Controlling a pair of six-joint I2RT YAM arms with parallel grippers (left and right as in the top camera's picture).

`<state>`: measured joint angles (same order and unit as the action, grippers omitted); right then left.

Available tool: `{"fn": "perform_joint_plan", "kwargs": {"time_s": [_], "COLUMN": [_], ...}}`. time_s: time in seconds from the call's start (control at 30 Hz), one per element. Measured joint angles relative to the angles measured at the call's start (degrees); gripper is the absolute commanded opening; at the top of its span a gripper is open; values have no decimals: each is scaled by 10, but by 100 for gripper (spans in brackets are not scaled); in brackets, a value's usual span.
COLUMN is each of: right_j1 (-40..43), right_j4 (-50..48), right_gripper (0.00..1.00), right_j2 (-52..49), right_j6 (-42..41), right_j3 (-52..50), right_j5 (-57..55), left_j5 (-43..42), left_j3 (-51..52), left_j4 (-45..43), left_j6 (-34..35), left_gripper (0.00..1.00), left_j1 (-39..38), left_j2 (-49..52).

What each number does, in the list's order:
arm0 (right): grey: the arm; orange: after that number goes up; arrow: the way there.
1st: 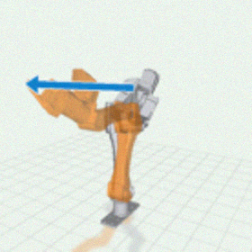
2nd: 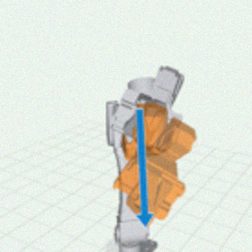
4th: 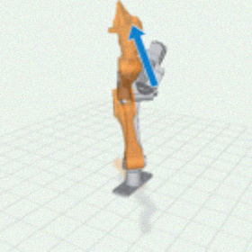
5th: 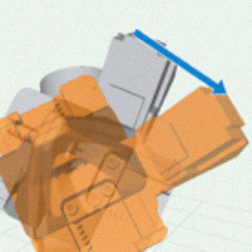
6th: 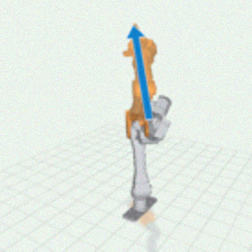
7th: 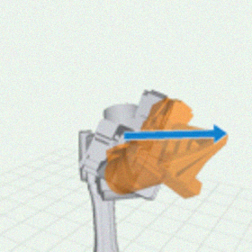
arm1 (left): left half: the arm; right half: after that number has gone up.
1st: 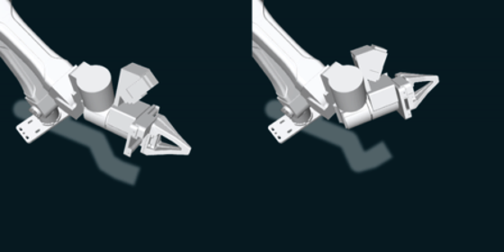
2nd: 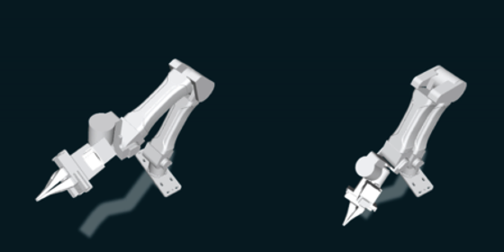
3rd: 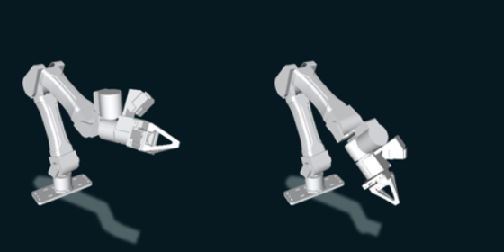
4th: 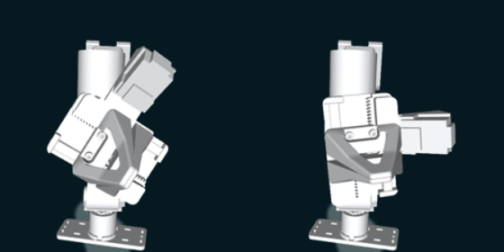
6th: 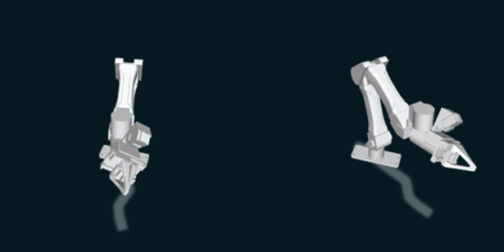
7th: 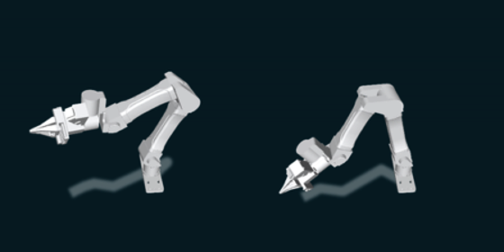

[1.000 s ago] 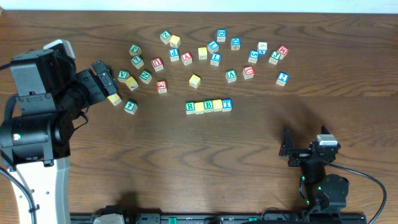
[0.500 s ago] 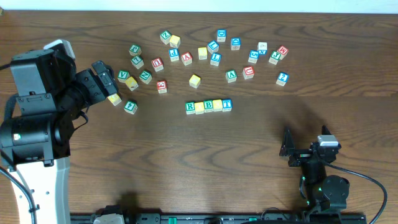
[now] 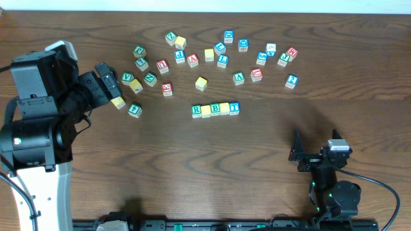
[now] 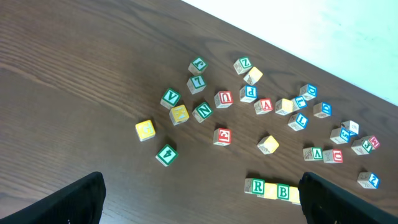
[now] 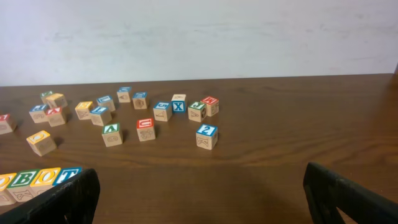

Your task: Spell out ROBOT

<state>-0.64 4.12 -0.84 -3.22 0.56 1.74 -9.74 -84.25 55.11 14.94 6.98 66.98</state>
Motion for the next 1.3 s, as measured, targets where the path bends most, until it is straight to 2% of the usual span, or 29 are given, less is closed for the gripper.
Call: {"fn": "perform_joint_plan", "kwargs": {"time_s": [0.2, 0.3, 0.47, 0.63, 0.73, 1.0, 1.3], "right_j1": [0, 0, 0, 0, 0, 0, 0], "right_j4": [0, 0, 0, -1, -1, -1, 0], "right_gripper": [99, 99, 99, 99, 99, 99, 99], "right_j2": [0, 0, 0, 1, 1, 1, 1], "right_j6": [0, 0, 0, 0, 0, 0, 0], "right_j3": [0, 0, 0, 0, 0, 0, 0], "right_j5": [0, 0, 0, 0, 0, 0, 0], "left_j5": [2, 20, 35, 41, 42, 57, 75], "left_j3": [0, 30, 171, 359, 466, 662, 764], "left_j4": [-2, -57, -210, -361, -421, -531, -556], "left_j6": [-11, -22, -62, -100, -112, -122, -135], "left_gripper": [97, 98, 98, 98, 98, 98, 97], "left_j1": [0, -4, -14, -15, -15, -15, -15], "left_j2": [-1, -21, -113, -239, -312, -454, -567]}}
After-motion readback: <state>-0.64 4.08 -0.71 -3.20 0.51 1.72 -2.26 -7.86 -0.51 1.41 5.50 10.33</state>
